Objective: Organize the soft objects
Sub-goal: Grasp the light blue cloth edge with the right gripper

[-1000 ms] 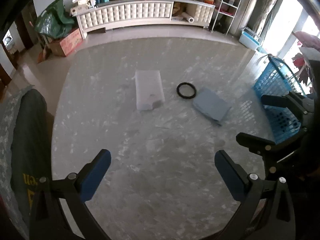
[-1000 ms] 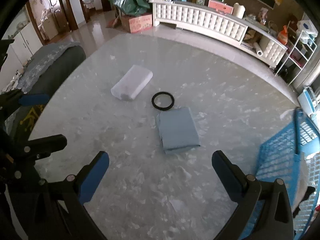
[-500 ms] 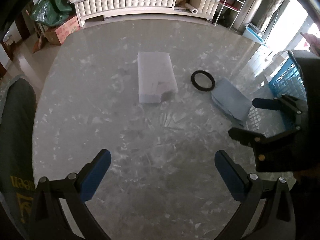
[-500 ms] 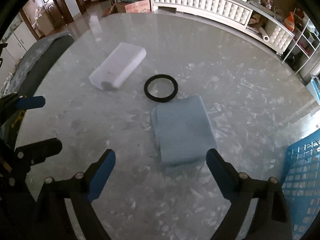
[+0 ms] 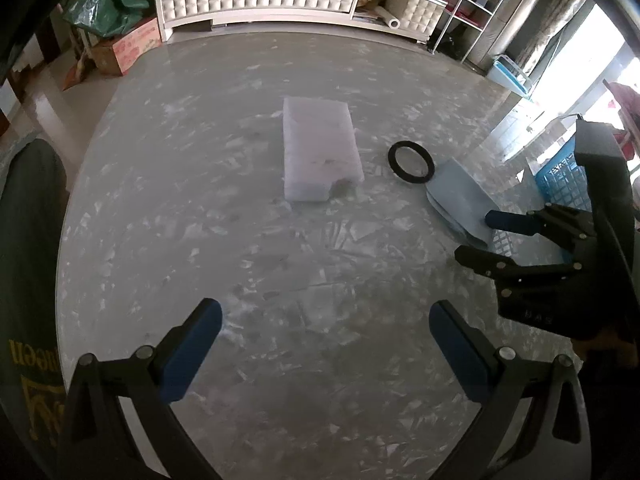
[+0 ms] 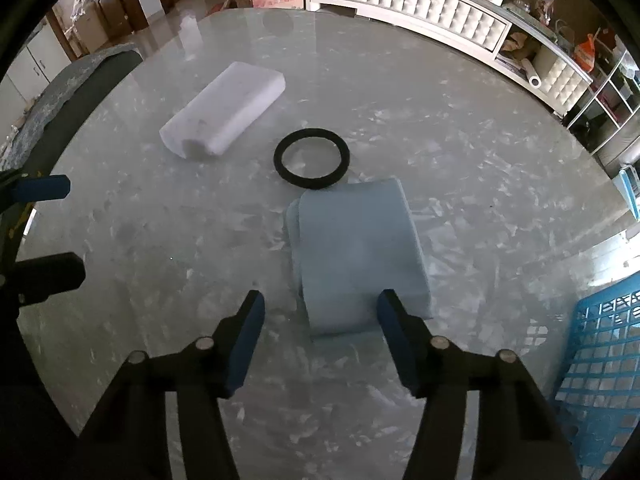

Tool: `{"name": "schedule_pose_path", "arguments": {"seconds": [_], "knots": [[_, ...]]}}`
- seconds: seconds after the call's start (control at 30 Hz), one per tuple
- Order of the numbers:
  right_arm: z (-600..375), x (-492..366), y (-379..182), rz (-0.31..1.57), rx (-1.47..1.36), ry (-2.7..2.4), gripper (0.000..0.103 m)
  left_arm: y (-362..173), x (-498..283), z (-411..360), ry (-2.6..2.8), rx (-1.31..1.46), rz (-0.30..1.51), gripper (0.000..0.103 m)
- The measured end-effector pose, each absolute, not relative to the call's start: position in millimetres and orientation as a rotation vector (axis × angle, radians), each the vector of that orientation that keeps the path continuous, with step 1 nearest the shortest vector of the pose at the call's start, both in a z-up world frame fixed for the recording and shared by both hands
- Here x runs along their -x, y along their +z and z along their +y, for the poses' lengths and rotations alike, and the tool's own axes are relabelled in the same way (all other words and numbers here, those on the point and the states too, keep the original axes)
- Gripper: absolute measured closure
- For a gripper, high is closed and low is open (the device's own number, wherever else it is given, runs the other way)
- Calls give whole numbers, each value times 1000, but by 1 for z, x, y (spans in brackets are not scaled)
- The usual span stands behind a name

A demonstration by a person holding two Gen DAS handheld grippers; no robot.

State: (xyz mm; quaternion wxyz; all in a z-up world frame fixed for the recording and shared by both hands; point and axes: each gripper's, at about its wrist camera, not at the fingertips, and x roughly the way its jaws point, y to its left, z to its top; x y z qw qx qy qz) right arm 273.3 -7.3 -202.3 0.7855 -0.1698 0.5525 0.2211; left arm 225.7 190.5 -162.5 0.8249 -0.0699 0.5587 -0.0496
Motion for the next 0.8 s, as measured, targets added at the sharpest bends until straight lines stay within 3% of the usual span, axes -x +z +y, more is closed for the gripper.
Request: {"name": "schedule_pose_path", "arguments": {"seconds": [0.37,0.43,0.8], "knots": [[-4,-262,-200,1180,394,478,82,-160,-225,189,-126,159,1184,0],[-3,-261,-199,1183,403,476,97,-159,-225,189,-124,163,1182,0],[-17,-262,-187,1222,302,475,99,-142,-217,180,-131,159,1136,0]]}}
